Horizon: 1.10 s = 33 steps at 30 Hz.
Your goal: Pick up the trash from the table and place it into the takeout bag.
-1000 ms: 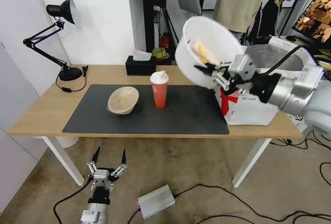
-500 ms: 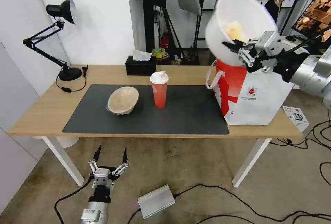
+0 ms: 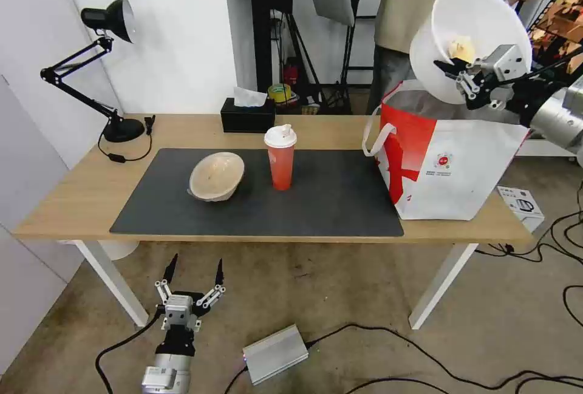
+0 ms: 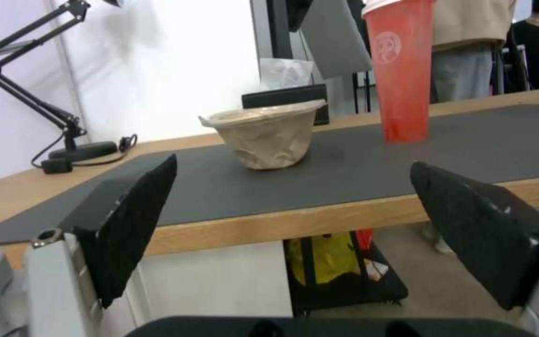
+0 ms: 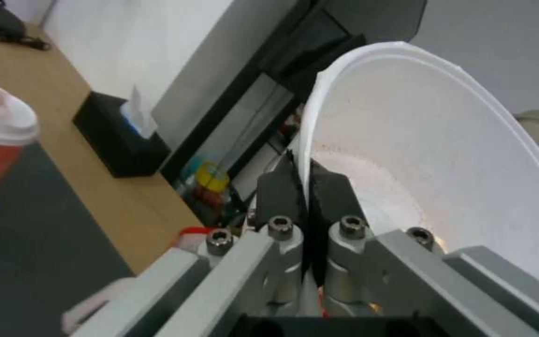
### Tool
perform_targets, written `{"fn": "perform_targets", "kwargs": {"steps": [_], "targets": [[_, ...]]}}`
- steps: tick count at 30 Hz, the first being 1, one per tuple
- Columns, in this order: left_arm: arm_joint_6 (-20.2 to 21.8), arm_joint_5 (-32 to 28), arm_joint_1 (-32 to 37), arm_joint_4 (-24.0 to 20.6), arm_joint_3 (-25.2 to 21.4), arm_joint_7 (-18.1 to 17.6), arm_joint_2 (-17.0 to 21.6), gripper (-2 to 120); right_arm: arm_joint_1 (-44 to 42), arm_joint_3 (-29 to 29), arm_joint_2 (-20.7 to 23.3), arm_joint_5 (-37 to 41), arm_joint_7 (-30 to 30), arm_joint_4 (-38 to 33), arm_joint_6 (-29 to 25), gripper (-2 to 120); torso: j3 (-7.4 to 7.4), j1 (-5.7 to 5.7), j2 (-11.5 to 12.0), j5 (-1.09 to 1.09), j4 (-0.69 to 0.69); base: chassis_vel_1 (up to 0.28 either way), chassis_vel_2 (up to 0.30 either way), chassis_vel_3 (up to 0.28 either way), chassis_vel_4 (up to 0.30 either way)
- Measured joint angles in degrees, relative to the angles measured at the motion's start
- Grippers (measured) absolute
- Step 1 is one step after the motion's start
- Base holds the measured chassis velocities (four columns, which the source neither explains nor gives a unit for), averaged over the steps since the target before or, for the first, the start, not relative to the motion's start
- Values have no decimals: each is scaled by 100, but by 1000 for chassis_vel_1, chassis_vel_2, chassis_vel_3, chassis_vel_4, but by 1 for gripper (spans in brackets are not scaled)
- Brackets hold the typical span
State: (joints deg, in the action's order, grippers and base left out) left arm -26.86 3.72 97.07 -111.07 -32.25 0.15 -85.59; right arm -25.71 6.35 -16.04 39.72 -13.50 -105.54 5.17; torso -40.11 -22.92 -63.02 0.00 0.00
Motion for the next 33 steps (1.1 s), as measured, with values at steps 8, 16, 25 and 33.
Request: {"fn": "perform_targets", "kwargs": {"steps": [8, 16, 25, 33], "targets": [[0, -33, -80, 48, 30, 7, 38, 100, 80, -52, -58, -122, -82, 375, -88, 0, 0, 0, 0, 0, -1, 0, 0, 0, 0], [-3, -42, -67, 93, 45, 11, 89, 100, 167, -186, -240, -313, -150, 974, -243, 0, 0, 0, 0, 0, -1, 0, 0, 0, 0], [-24, -44, -50, 137, 52, 20, 139, 100, 237, -303, -565, -605, -183, 1439, -324, 0, 0, 0, 0, 0, 0, 0, 0, 0, 0], [-23, -76, -46, 140, 52, 21, 198, 100, 281, -356, -827, -868, -198, 1748, -425, 0, 0, 0, 0, 0, -1, 0, 0, 0, 0]]}}
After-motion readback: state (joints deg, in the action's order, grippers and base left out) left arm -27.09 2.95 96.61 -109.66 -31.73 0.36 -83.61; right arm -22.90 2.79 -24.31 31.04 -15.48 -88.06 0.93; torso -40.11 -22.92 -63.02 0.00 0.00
